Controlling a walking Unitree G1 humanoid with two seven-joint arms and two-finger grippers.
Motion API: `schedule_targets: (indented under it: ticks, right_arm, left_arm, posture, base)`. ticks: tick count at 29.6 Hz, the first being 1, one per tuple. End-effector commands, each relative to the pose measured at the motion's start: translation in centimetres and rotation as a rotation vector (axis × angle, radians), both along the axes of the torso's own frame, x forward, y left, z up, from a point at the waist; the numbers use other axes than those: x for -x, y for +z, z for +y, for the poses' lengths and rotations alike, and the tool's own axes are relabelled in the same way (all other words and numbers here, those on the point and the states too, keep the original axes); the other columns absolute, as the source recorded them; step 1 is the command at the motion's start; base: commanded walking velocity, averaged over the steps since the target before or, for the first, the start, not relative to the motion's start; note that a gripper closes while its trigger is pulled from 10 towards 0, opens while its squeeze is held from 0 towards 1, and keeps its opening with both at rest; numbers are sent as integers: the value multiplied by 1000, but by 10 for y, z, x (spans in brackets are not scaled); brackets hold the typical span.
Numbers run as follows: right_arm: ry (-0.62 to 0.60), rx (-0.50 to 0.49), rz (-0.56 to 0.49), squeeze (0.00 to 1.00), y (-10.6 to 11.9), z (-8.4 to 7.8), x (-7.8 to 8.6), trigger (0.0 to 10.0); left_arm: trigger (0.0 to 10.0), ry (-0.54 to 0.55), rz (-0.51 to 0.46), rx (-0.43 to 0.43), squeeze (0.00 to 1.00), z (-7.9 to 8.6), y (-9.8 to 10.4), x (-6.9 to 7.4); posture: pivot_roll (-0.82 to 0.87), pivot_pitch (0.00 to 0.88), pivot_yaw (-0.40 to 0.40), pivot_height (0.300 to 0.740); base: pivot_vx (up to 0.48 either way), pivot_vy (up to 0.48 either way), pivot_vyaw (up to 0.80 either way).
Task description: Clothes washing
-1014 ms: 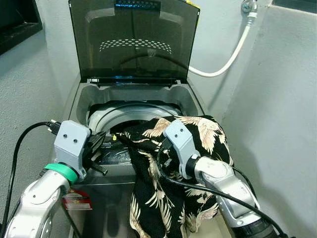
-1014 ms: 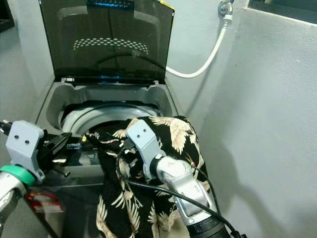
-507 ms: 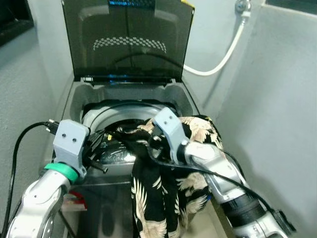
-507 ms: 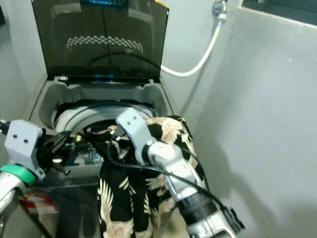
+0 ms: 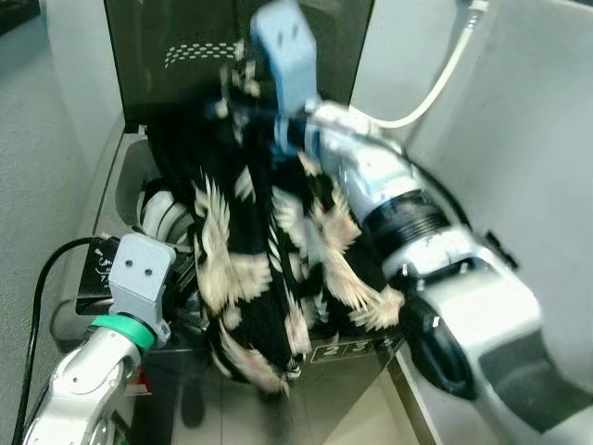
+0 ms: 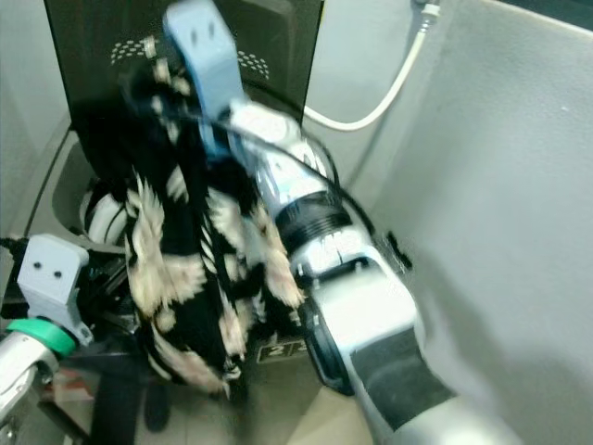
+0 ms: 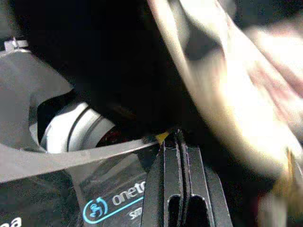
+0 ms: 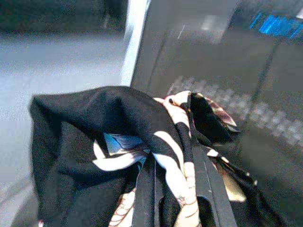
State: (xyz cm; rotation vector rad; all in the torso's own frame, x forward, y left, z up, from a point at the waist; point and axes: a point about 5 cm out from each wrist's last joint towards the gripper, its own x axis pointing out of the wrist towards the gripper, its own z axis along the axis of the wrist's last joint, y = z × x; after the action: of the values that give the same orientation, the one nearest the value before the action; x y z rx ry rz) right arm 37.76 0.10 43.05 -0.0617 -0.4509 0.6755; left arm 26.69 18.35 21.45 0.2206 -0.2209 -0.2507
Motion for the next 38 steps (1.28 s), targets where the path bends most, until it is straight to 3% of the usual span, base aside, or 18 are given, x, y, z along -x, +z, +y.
schedule_targets:
  ticks: [1, 2, 6, 10, 11, 12, 13, 19, 20, 21, 24, 25, 26, 27, 29, 30, 35, 38]
  right_arm:
    - [-30, -272, -29, 0, 35, -21, 4, 0]
    - [-40, -409, -27, 0, 49, -34, 5, 0]
    - [-44, -487, -8, 0, 55, -44, 3, 0]
    - [-50, -198, 32, 0, 18, -23, -8, 196]
    - [-50, -198, 32, 0, 18, -23, -8, 196]
    - [-63, -59, 50, 0, -4, -15, -13, 8275]
    - [-83, 60, 69, 0, -27, -10, -18, 10000]
    - [-109, 200, 115, 0, -64, -8, -25, 10000]
    - [-100, 290, 169, 145, -88, -9, -28, 10000]
    - [-85, 370, 220, 1000, -108, -11, -30, 10000]
    - [-90, 449, 257, 1000, -124, -15, -32, 10000]
    - [-106, 457, 251, 608, -124, -17, -33, 10000]
    - [-106, 457, 251, 608, -124, -17, -33, 10000]
    - [-133, 445, 237, 0, -120, -20, -34, 10000]
    - [-133, 445, 237, 0, -120, -20, -34, 10000]
    - [-215, 311, 189, 0, -96, -35, -38, 10000]
    - [-243, 187, 147, 0, -75, -47, -39, 10000]
    - [-276, 24, 113, 0, -54, -65, -39, 10000]
  left_arm:
    - [10000, -9, 7, 0, 0, -5, -2, 4]
    - [10000, -7, 7, 0, 0, -5, -2, 4]
    - [10000, -1, 7, 0, 0, -4, -2, 4]
    - [10000, -2, 6, -3, 0, -4, -1, 2]
    - [10000, -2, 6, -3, 0, -4, -1, 2]
    - [10000, -7, 6, -8, 0, -5, -1, 1]
    - [10000, -12, 7, -11, 0, -6, -1, 1]
    - [10000, -20, 9, -18, 0, -7, -1, -1]
    - [10000, -24, 11, -21, 0, -7, -1, -1]
    - [10000, -29, 13, -25, 0, -7, -1, -1]
    - [10000, -38, 15, -30, 0, -7, -1, -2]
    - [10000, -42, 16, -31, 0, -8, -1, -3]
    - [10000, -42, 16, -31, 0, -8, -1, -3]
    - [10000, -47, 16, -32, 0, -8, -1, -4]
    - [10000, -47, 16, -32, 0, -8, -1, -4]
    - [10000, -58, 14, -35, 0, -10, 1, -7]
    - [10000, -61, 12, -36, 0, -10, 1, -7]
    - [10000, -67, 13, -37, 0, -11, 1, -8]
  posture:
    - [32, 80, -99, 740]
    - [32, 79, -100, 740]
    - [33, 77, -99, 740]
    - [31, 75, -92, 740]
    - [31, 75, -92, 740]
    - [32, 73, -83, 740]
    - [32, 73, -79, 740]
    - [32, 73, -75, 740]
    - [32, 73, -67, 740]
    - [28, 71, -58, 740]
    - [24, 69, -47, 740]
    - [24, 69, -47, 740]
    - [24, 69, -47, 740]
    - [23, 68, -41, 740]
    - [23, 68, -41, 740]
    - [24, 62, -34, 740]
    - [22, 59, -27, 740]
    - [23, 55, -22, 740]
  base:
    - [0, 0, 0]
    - [0, 0, 0]
    - [0, 0, 0]
    - [0, 0, 0]
    - [0, 0, 0]
    - [0, 0, 0]
    - [0, 0, 0]
    - [0, 0, 0]
    - [0, 0, 0]
    - [0, 0, 0]
    - [0, 0, 0]
    - [0, 0, 0]
    - [0, 0, 0]
    - [0, 0, 0]
    - [0, 0, 0]
    - [0, 0, 0]
    - [0, 0, 0]
    - [0, 0, 0]
